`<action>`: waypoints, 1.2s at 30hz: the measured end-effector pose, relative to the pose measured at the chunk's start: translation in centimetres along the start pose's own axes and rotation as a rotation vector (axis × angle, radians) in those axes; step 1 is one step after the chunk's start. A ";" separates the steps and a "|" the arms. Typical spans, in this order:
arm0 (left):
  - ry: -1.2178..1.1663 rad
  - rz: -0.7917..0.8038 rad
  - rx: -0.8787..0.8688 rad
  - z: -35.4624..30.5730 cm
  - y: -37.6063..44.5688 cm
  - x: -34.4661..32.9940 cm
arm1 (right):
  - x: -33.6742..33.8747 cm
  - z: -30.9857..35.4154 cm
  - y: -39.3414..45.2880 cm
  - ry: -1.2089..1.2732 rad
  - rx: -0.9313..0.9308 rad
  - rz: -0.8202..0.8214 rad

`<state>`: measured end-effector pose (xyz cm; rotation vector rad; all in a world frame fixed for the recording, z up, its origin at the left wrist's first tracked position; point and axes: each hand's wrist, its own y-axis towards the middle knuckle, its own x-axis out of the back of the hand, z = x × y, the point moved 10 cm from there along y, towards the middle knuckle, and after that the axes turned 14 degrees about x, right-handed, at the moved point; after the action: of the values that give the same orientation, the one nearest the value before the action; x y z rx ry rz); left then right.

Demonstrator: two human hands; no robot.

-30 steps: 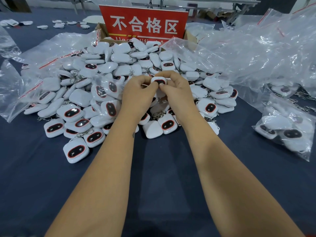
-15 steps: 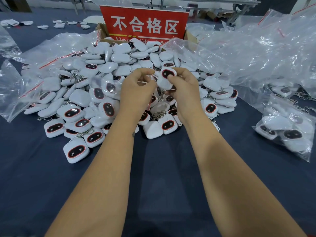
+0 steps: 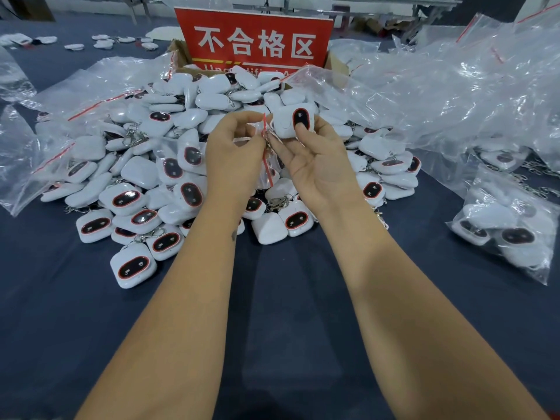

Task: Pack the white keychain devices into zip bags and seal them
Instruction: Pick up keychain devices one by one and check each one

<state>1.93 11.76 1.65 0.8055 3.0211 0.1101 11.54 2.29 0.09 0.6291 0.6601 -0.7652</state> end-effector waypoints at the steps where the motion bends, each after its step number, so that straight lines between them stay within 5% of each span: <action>1: -0.015 -0.007 0.002 0.0 0.0 0.1 | 0.1 0.0 0.0 -0.014 -0.002 -0.003; 12: -0.182 -0.014 0.017 -0.2 -0.1 0.9 | 0.3 -0.9 0.0 -0.099 -0.036 -0.028; 26: -0.116 -0.200 -0.211 -2.4 -1.6 2.1 | -0.9 0.1 -0.3 -0.581 0.128 0.148; 36: -0.195 -0.108 -0.243 -3.1 -2.2 1.6 | -1.6 -0.1 -0.5 -0.932 0.165 0.235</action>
<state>-0.66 10.41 4.62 0.5939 2.7890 0.3659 10.24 2.74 1.06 0.4184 -0.3285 -0.7941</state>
